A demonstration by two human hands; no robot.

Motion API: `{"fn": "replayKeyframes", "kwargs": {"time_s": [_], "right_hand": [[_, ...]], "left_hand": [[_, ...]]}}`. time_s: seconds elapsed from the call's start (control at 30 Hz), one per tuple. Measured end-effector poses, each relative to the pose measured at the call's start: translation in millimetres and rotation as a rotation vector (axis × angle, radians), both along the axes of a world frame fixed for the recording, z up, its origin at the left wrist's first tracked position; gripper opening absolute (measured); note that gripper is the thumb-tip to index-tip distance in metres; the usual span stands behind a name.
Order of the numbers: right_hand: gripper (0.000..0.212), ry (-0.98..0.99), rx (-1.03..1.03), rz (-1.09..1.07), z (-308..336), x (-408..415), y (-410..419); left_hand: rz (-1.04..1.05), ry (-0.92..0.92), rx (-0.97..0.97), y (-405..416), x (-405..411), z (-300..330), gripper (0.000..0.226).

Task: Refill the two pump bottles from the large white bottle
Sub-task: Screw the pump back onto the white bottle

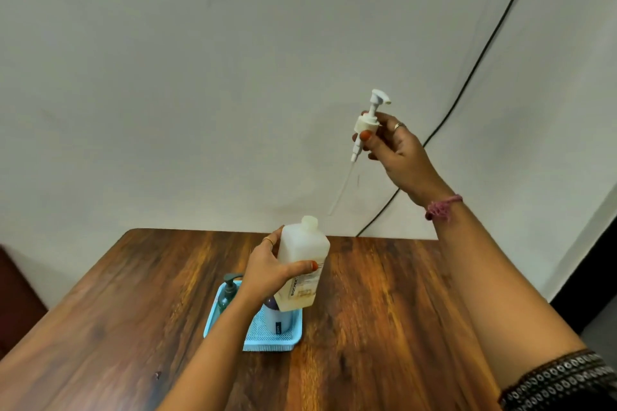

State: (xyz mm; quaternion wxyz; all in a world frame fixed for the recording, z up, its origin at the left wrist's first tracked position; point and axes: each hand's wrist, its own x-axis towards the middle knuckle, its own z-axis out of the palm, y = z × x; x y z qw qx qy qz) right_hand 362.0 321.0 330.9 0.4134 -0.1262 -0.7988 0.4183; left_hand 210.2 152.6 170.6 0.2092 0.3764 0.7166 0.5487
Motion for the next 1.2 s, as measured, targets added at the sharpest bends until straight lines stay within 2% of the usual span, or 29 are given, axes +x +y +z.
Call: {"fn": "replayKeyframes", "kwargs": {"time_s": [0.17,0.3,0.43,0.6,1.2], "right_hand": [[0.029,0.065,-0.043,0.033,32,-8,-6],[0.029,0.041,-0.021,0.044,39,-13,-11],[0.027,0.007,0.030,0.069,37,-15,-15],[0.030,-0.043,0.071,0.109,34,-14,-20],[0.039,-0.263,0.097,0.242,14,-2,-19]], "left_hand": [[-0.022,-0.017,0.039,4,-2,17,0.079],[-0.032,-0.014,0.059,7,-3,30,0.090],[-0.050,-0.001,0.075,7,-1,39,0.090],[-0.076,0.013,0.096,9,2,50,0.073],[-0.198,0.005,0.213,10,16,92,0.057]]}}
